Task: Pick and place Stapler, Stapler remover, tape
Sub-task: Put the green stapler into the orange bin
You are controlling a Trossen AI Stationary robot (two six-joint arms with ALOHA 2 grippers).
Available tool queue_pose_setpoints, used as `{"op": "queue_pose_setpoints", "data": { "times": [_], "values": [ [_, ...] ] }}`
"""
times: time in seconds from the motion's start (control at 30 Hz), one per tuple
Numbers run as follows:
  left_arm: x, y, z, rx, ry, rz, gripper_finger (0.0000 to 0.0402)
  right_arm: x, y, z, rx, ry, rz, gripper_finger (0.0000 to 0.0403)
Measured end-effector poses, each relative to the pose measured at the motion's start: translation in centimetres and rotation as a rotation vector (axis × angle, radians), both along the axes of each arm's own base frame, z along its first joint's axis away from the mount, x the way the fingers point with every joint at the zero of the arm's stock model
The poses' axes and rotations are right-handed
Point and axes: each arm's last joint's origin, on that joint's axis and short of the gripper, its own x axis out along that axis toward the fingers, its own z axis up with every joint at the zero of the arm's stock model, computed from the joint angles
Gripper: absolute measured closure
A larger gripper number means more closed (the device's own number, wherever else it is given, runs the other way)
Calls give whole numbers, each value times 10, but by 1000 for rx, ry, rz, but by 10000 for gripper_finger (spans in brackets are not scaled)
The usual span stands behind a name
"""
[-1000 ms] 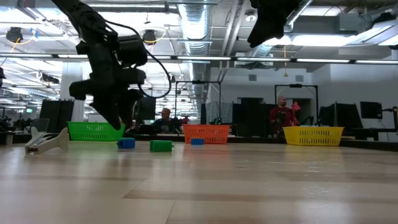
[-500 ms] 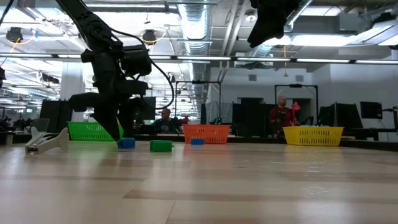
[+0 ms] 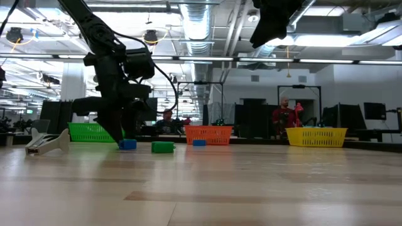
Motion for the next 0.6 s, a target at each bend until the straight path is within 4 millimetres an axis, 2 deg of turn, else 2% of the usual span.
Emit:
{"op": "queue_pose_setpoints", "data": {
  "times": [0.3,0.6],
  "values": [
    [3,-7,0,-3,-1,-30,294,0,0,0,0,0,0,230],
    [3,-7,0,-8,-2,-18,322,0,0,0,0,0,0,230]
  ]
}}
